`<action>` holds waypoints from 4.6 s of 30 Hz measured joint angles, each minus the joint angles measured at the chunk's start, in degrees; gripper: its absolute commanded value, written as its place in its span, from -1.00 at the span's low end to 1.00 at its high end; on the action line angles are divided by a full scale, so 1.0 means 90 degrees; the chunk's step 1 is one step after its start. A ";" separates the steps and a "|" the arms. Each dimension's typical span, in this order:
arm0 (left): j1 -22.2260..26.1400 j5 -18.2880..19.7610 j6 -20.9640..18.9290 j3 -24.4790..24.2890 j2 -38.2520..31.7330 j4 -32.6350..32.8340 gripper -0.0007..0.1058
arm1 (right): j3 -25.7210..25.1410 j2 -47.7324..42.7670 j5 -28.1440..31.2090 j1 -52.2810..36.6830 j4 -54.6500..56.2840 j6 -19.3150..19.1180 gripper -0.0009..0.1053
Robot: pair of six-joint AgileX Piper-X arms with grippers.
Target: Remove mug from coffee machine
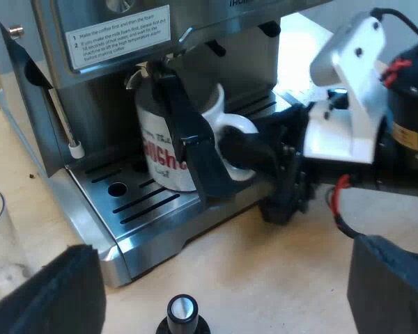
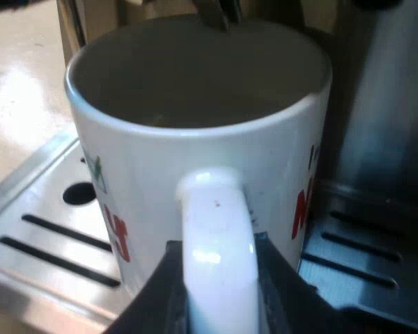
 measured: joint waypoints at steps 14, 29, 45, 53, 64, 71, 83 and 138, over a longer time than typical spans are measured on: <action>0.0000 0.0036 0.0000 0.0000 0.0000 0.0000 0.39 | 0.1518 -0.1479 0.0527 0.0445 0.0079 -0.0010 -0.98; -0.0336 0.0819 0.0000 0.0000 0.0000 0.0000 0.39 | 0.2257 -0.3303 0.0535 0.0513 0.0641 -0.0010 -0.98; -0.1145 0.0918 0.0000 0.0000 0.0000 0.0000 0.39 | 0.2270 -0.5632 0.0535 0.0513 0.3415 0.0447 -0.98; -0.1674 0.0954 -0.0026 0.0000 0.0000 0.0000 0.39 | 0.2304 -0.6693 0.1319 0.0513 0.4635 0.0546 -0.98; -0.1729 0.1085 -0.0026 0.0000 0.0240 0.0000 0.39 | 0.2304 -0.7264 0.2906 0.0513 0.5333 0.0648 -0.98; -0.1729 0.1251 -0.0026 0.0000 0.0565 -0.0373 0.39 | 0.2624 -0.7264 0.3225 0.0513 0.5218 0.0731 -0.98; -0.1729 0.1431 -0.0193 0.0000 0.0595 -0.0428 0.39 | 0.3031 -0.7264 0.3178 -0.0058 0.5141 0.0995 -0.98; -0.2043 0.0953 -0.0040 0.0000 0.2034 -0.1211 0.39 | 0.3054 -0.0590 0.0821 -0.2656 -0.2690 -0.0181 -0.98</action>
